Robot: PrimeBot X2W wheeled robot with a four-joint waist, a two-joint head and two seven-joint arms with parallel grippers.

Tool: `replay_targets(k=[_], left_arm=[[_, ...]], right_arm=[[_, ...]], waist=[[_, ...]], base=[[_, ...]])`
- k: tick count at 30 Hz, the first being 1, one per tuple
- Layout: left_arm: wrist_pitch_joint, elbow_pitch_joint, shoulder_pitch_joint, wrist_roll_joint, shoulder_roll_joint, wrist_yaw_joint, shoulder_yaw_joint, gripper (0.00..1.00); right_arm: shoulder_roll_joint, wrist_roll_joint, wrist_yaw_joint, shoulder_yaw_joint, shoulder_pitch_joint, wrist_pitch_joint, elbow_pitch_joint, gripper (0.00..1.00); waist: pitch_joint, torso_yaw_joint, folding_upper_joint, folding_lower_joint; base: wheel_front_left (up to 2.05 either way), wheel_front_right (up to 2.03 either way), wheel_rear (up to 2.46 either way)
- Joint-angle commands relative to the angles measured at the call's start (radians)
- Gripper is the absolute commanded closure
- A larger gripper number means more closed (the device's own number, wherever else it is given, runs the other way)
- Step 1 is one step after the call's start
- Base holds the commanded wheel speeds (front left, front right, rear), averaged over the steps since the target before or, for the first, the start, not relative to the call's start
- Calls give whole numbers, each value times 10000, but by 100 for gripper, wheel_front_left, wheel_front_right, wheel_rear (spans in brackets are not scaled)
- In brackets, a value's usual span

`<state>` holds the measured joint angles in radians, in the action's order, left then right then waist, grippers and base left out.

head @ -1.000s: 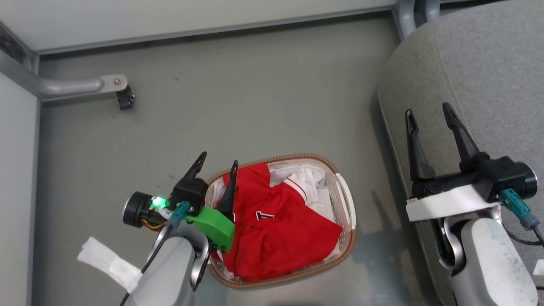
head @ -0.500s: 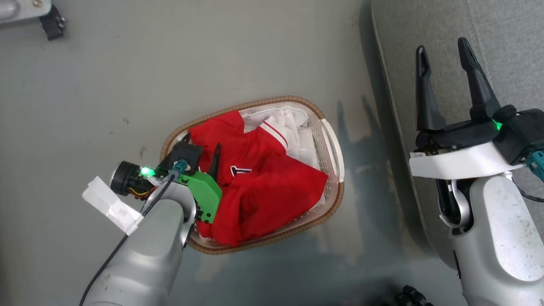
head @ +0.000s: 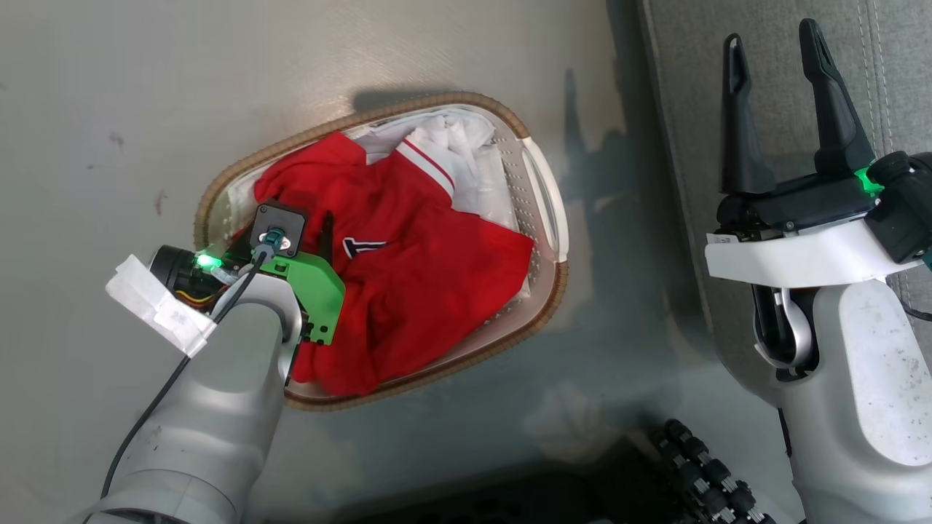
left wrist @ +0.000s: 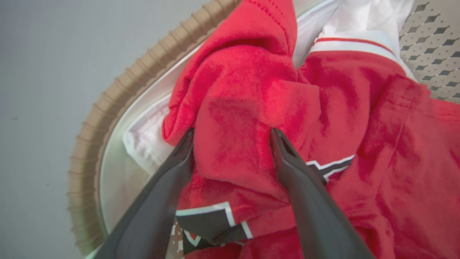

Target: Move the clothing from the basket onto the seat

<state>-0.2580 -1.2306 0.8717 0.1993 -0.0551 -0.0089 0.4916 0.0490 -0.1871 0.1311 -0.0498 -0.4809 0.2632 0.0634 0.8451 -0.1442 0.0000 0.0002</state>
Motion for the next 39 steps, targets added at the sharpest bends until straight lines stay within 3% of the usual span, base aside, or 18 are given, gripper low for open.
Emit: replay_targets(k=[1,2,4,5,14,24,32,39], left_arm=[[-67,-54,151,112,-66,-43,19,21],[-69,-106,133,135,-53,-85,47,52],[-74,-164,49,165,-30,-199,111,95],[-71,-170,-5,169,-20,-254,149,100],[-76,1107,-1024,436,37,-438,387,100],[-66,3307,-2816,530,-4,-576,343,100],[-68,4364,-3335,97,-553,-866,517,100],[-14,4976,-2668,-60,-1276,-1095,889,100]], right_arm=[[28,-63,-6,3,-86,25,-9,0],[28,-64,-6,5,-76,23,-45,0],[28,-71,-6,13,-43,25,-106,0],[26,-68,-6,19,-22,23,-128,0],[31,133,-6,-143,396,23,-489,0],[32,578,-8,-137,1595,25,-1128,0],[32,731,-8,-264,2730,25,-1573,0],[32,750,-8,-376,3470,23,-1785,0]], waist=[[202,-217,0,-2],[164,-221,0,-2],[63,-217,0,-2],[-11,-199,0,-2],[-1240,115,0,-2],[-3884,731,0,-2],[-6017,1027,0,-2],[-7308,1072,0,-2]], base=[[0,0,0],[0,0,0],[0,0,0],[0,0,0],[0,0,0],[0,0,0],[0,0,0],[0,0,0]])
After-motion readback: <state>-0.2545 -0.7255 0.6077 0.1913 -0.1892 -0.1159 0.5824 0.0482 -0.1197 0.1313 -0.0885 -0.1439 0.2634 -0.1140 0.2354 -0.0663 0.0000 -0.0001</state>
